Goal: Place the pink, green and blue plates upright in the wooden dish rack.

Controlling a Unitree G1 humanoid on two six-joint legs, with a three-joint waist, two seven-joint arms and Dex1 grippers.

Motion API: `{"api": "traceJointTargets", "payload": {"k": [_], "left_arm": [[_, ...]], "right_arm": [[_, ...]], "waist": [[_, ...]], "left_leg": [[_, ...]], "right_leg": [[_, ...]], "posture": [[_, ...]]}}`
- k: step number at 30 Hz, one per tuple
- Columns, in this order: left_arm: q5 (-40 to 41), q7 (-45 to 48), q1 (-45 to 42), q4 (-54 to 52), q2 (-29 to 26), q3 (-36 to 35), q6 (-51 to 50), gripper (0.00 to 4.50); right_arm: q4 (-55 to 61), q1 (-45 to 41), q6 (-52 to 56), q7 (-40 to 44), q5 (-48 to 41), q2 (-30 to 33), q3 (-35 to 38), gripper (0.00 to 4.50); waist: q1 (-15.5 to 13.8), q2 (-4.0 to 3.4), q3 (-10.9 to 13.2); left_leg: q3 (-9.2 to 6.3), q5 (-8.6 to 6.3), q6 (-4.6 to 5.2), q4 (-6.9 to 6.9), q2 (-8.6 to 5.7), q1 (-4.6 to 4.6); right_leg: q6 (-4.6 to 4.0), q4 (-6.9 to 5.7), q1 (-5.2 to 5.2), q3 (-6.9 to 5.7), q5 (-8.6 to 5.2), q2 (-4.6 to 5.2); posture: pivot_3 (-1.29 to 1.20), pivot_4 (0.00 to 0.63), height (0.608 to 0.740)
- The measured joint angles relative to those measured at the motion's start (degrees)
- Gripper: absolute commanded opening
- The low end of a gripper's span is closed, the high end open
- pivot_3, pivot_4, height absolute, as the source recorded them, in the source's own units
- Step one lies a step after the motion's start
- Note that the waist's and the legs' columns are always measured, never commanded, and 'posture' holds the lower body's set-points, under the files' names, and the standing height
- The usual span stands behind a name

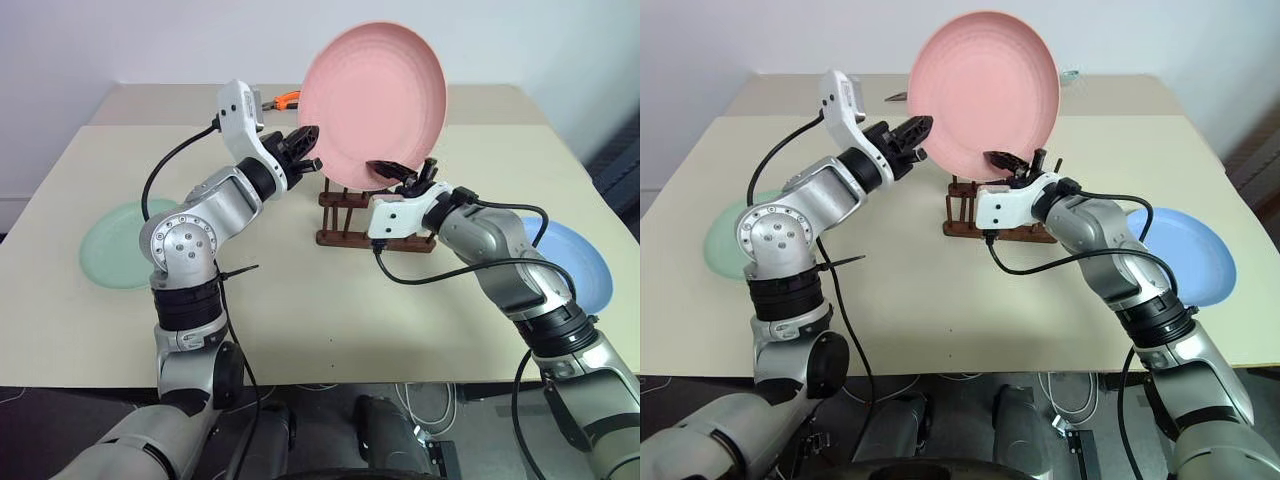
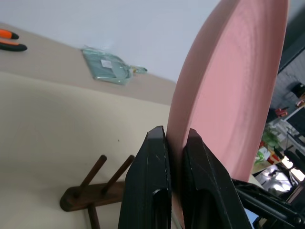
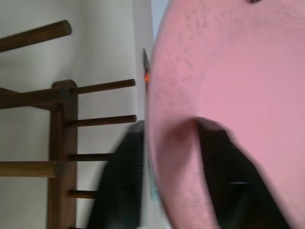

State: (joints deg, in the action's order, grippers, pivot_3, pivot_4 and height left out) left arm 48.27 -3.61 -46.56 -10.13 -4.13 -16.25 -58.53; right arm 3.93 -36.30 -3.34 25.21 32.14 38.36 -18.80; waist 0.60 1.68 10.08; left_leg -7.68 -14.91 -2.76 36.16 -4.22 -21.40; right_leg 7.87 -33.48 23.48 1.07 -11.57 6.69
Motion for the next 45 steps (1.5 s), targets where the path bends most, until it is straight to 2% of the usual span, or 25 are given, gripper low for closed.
{"api": "traceJointTargets", "payload": {"k": [1,6,7,10,12,14,17,19,21,23,29,39,42,45], "left_arm": [[0.7,0.1,0.0,0.0,0.4,-0.4,0.1,1.09],[5.8,-1.7,-0.8,2.2,4.4,-4.2,1.1,3.79],[6.2,-2.1,-1.2,2.9,4.6,-5.0,2.0,4.20],[3.5,-1.6,-1.9,5.0,1.7,-5.3,7.2,4.20],[-1.5,1.3,-1.2,5.8,-3.3,-3.5,11.7,4.20],[-6.6,5.8,0.7,6.3,-8.6,-1.3,16.3,4.20],[-11.6,15.9,6.5,6.2,-14.7,2.9,22.2,4.20],[-14.4,24.9,12.2,4.5,-19.1,8.6,25.4,4.20],[-17.3,34.5,18.1,1.9,-23.5,15.8,28.4,4.20],[-18.2,41.2,21.6,-0.2,-25.2,20.5,29.4,4.20],[-18.1,50.0,24.0,-7.6,-26.6,25.8,29.3,4.20],[-19.6,52.1,25.6,-9.7,-25.1,29.4,29.0,4.20],[-20.2,52.2,25.7,-9.7,-25.1,29.5,29.0,4.24],[-20.3,52.2,25.7,-9.7,-25.2,29.4,28.7,4.24]], "right_arm": [[0.1,0.2,-0.5,0.0,0.6,0.1,-0.1,0.00],[0.4,1.4,-0.3,-0.2,2.1,0.2,1.8,0.00],[0.6,1.7,-0.3,-0.3,2.1,0.2,2.2,0.00],[3.0,4.8,0.2,0.1,-0.1,0.2,5.2,0.00],[5.7,7.6,2.4,1.6,-5.9,-1.0,9.4,0.00],[9.7,10.0,7.7,4.1,-15.2,-4.0,15.1,0.00],[17.5,11.2,23.4,7.4,-36.1,-11.0,25.6,0.00],[21.0,10.8,33.6,7.0,-50.8,-14.3,32.8,0.00],[23.0,10.8,41.7,5.5,-62.8,-15.4,38.8,0.00],[23.6,11.1,46.4,3.7,-69.5,-15.4,41.8,0.00],[24.0,13.5,51.3,-0.8,-77.0,-14.6,43.1,0.00],[20.4,15.4,50.8,-0.5,-78.0,-10.7,41.7,0.00],[18.6,15.4,50.5,0.2,-78.3,-10.3,41.7,1.09],[16.9,15.4,50.4,0.7,-78.4,-9.7,41.6,2.58]], "waist": [[0.0,0.00,0.0],[-0.2,0.02,0.0],[-0.2,0.02,0.0],[0.1,0.01,0.0],[0.2,0.00,0.0],[0.2,-0.03,0.0],[0.0,-0.05,0.0],[-0.1,-0.08,0.0],[-0.2,-0.16,0.1],[-0.1,-0.22,0.1],[0.1,-0.53,0.2],[0.0,-0.56,0.2],[0.0,-0.56,0.2],[0.0,-0.56,0.2]], "left_leg": [[-0.01,-0.01,0.01,0.00,0.00,0.00],[-0.02,-0.01,0.02,0.03,-0.01,-0.01],[-0.02,-0.01,0.02,0.02,-0.01,0.00],[0.02,0.00,0.00,-0.04,0.01,0.04],[0.03,0.01,-0.02,-0.07,0.03,0.04],[0.03,-0.02,0.04,-0.05,0.04,0.05],[-0.02,-0.11,0.20,-0.05,0.04,0.04],[-0.08,-0.13,0.24,-0.05,0.04,0.01],[-0.06,-0.16,0.28,-0.06,0.03,-0.01],[-0.05,-0.17,0.29,-0.06,0.06,-0.01],[0.03,-0.17,0.31,-0.10,0.11,0.01],[0.04,-0.17,0.33,-0.03,0.09,0.00],[0.04,-0.17,0.33,-0.04,0.10,0.01],[0.04,-0.17,0.33,-0.04,0.10,0.01]], "right_leg": [[0.00,0.01,0.00,-0.01,0.00,0.00],[0.00,0.02,-0.03,-0.01,0.00,0.01],[0.00,0.02,-0.03,-0.01,0.00,0.01],[0.00,0.01,-0.02,0.01,0.00,-0.01],[-0.01,0.01,0.00,0.03,0.00,-0.04],[-0.02,0.02,-0.01,0.06,0.00,-0.06],[-0.05,0.03,-0.04,0.05,0.02,-0.05],[-0.09,0.05,-0.05,0.03,0.01,-0.03],[-0.28,0.07,-0.04,0.03,-0.08,0.01],[-0.36,0.10,-0.02,0.02,-0.07,0.00],[-0.36,0.09,0.00,0.03,-0.06,-0.01],[-0.32,0.08,-0.02,0.03,-0.05,-0.01],[-0.31,0.08,-0.02,0.02,-0.05,-0.01],[-0.30,0.08,-0.02,0.02,-0.04,-0.01]], "posture": [[0.00,0.150,0.740],[0.00,0.150,0.740],[0.00,0.150,0.740],[0.00,0.150,0.740],[0.00,0.150,0.740],[0.00,0.150,0.740],[0.00,0.150,0.740],[0.00,0.150,0.740],[0.00,0.150,0.740],[0.00,0.150,0.740],[0.00,0.150,0.740],[0.00,0.150,0.740],[0.00,0.150,0.740],[0.00,0.150,0.740]]}}
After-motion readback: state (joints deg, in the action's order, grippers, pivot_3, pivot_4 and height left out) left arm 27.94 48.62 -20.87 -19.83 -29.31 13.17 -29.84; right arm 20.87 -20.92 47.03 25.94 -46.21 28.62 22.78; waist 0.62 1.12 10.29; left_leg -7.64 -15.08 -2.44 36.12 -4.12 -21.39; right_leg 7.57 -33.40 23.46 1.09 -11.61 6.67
